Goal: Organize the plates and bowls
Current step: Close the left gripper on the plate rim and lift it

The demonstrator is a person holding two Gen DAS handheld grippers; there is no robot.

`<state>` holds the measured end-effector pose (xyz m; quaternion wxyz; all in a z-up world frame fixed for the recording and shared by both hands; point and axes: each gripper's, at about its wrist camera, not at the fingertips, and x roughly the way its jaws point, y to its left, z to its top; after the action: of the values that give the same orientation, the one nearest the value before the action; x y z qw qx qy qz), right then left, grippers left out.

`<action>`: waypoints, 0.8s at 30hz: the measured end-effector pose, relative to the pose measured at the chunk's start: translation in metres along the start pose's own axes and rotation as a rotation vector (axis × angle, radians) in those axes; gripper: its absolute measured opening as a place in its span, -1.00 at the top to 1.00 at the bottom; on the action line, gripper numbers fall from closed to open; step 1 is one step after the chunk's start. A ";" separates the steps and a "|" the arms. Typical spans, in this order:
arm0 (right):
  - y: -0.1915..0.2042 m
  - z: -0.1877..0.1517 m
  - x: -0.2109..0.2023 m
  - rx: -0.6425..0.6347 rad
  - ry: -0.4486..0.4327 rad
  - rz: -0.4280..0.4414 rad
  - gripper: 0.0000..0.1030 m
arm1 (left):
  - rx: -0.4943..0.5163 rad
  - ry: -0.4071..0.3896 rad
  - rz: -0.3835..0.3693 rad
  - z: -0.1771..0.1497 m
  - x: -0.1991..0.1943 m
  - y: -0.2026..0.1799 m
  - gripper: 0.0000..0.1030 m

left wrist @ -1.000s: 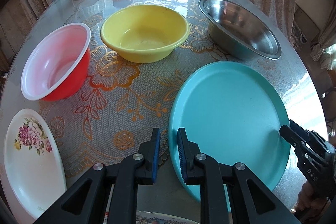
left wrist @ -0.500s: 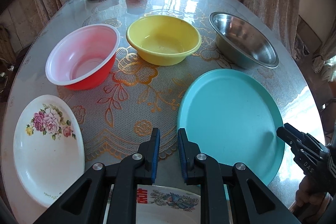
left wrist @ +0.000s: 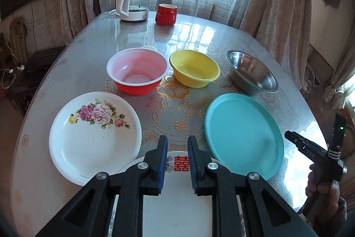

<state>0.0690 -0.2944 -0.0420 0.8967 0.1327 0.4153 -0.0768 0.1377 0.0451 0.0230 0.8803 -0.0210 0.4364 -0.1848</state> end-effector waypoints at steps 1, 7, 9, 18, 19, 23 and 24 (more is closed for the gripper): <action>0.000 0.001 -0.005 -0.003 -0.021 -0.010 0.32 | -0.010 -0.013 -0.001 -0.005 -0.007 0.006 0.63; 0.017 0.007 -0.029 -0.068 -0.085 0.083 0.31 | -0.120 -0.081 0.005 -0.035 -0.045 0.048 0.63; 0.034 0.006 -0.031 -0.110 -0.066 0.183 0.31 | -0.164 -0.097 0.011 -0.048 -0.056 0.062 0.63; 0.128 -0.027 -0.011 -0.338 0.172 0.577 0.30 | -0.278 -0.126 -0.086 -0.111 -0.076 0.103 0.63; 0.133 -0.030 -0.007 -0.347 0.188 0.583 0.30 | -0.287 -0.124 -0.097 -0.116 -0.075 0.105 0.63; 0.145 -0.045 -0.002 -0.384 0.225 0.601 0.30 | -0.312 -0.126 -0.163 -0.131 -0.070 0.107 0.63; 0.147 -0.047 -0.001 -0.389 0.229 0.601 0.30 | -0.317 -0.122 -0.171 -0.134 -0.068 0.107 0.63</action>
<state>0.0704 -0.1401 -0.0448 0.8353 0.0833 0.4623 0.2856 0.0291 0.1843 -0.0296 0.8720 -0.2073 0.4026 -0.1862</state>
